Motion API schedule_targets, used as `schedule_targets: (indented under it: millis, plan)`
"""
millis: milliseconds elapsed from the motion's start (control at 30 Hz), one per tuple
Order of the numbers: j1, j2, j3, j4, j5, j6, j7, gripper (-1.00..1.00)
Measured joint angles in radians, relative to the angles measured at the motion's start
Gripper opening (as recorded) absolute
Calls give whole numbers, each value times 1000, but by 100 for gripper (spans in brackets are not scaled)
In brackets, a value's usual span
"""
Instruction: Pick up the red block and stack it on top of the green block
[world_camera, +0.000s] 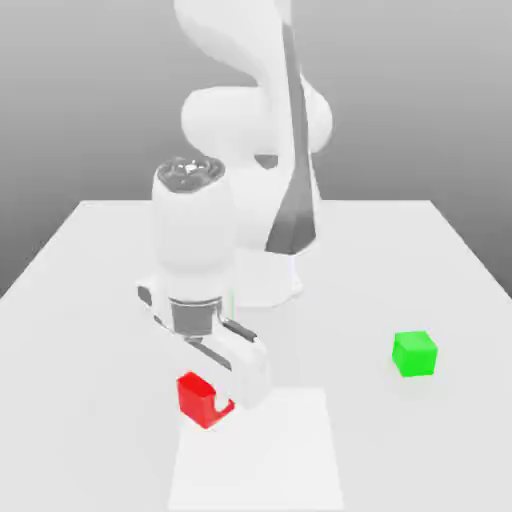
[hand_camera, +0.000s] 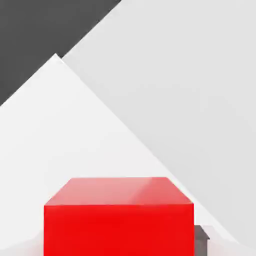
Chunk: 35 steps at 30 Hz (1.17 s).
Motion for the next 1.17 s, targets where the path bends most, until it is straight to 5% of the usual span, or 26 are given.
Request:
schedule_targets:
  millis: [633, 1000, 1167]
  plan:
    - [611, -249, 271, -138, 139, -105, -795, -100]
    - [523, -65, 336, -136, -175, 41, -627, -100]
    - [515, 13, 348, -136, -172, 132, -629, -100]
